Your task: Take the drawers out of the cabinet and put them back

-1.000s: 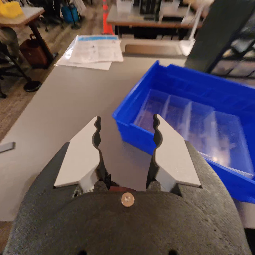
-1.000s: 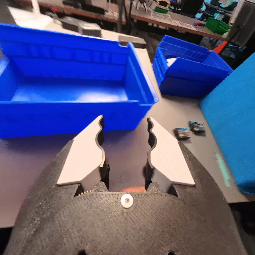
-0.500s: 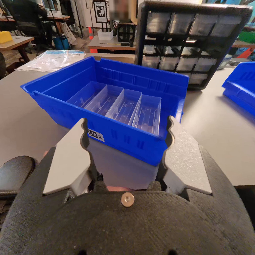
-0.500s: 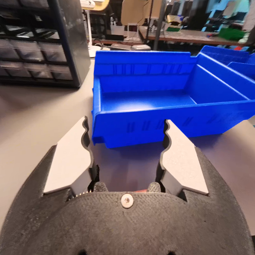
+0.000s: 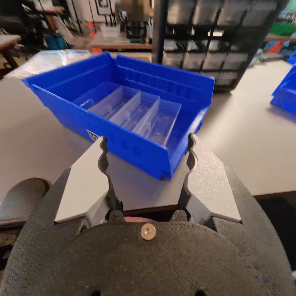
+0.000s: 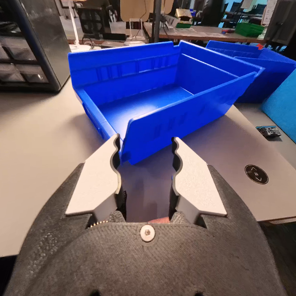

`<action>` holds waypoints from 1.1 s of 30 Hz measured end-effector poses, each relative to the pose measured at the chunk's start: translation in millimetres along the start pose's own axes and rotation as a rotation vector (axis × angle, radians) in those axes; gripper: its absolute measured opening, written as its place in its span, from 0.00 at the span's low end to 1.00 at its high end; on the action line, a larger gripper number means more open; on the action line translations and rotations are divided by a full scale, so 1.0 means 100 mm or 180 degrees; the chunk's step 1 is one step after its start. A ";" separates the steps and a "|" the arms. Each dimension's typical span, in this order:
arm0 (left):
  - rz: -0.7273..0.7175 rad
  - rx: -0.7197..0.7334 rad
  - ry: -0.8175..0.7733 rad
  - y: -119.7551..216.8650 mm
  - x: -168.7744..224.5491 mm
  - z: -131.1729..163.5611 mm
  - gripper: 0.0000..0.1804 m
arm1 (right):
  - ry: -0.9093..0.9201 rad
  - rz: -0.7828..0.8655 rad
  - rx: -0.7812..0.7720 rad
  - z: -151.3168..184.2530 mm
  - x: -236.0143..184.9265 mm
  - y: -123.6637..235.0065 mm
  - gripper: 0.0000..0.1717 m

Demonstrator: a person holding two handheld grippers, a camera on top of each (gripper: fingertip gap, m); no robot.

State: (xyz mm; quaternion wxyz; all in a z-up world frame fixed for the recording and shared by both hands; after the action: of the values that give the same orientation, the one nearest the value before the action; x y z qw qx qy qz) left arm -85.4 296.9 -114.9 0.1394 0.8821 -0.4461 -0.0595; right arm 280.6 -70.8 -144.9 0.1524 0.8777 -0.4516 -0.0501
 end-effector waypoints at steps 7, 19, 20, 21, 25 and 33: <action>-0.0381 -0.0221 -0.0231 -0.13 -0.39 0.22 0.32 | 0.0245 0.0028 -0.0014 0.02 0.26 0.01 0.15; -0.1048 -0.0254 -0.0408 -0.09 -1.06 0.01 0.34 | 0.0316 0.0360 -0.0024 0.03 0.79 0.25 0.22; -0.1041 -0.0357 -0.0404 -0.13 -1.09 0.08 0.32 | 0.0266 0.0294 -0.0011 0.03 0.78 0.22 0.21; -0.1060 -0.0445 -0.0444 -0.16 -1.15 0.15 0.27 | 0.0257 0.0231 0.0001 0.03 0.78 0.19 0.19; -0.1171 -0.0523 -0.0570 -0.26 -1.43 0.23 0.09 | 0.0323 0.0299 -0.0046 -0.01 0.96 0.04 0.15; -0.1088 0.0068 -0.0492 -0.06 -1.15 -0.26 0.28 | 0.0350 0.0373 0.0272 -0.39 0.57 0.21 0.21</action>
State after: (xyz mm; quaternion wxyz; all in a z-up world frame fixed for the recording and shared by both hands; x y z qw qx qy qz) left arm -143.1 397.3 -94.3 0.0832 0.9393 -0.2997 -0.1452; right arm 307.0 -119.9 -98.9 0.1421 0.8569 -0.4948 0.0265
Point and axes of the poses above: each gripper's, where its closed fingertips meet, y back along the fingers, z out of its underside, x = y × z across the jaws, the point moved 1 cm from there along y, back along the fingers, and after that the axes turned 2 degrees about -z, right-handed, at the moved point
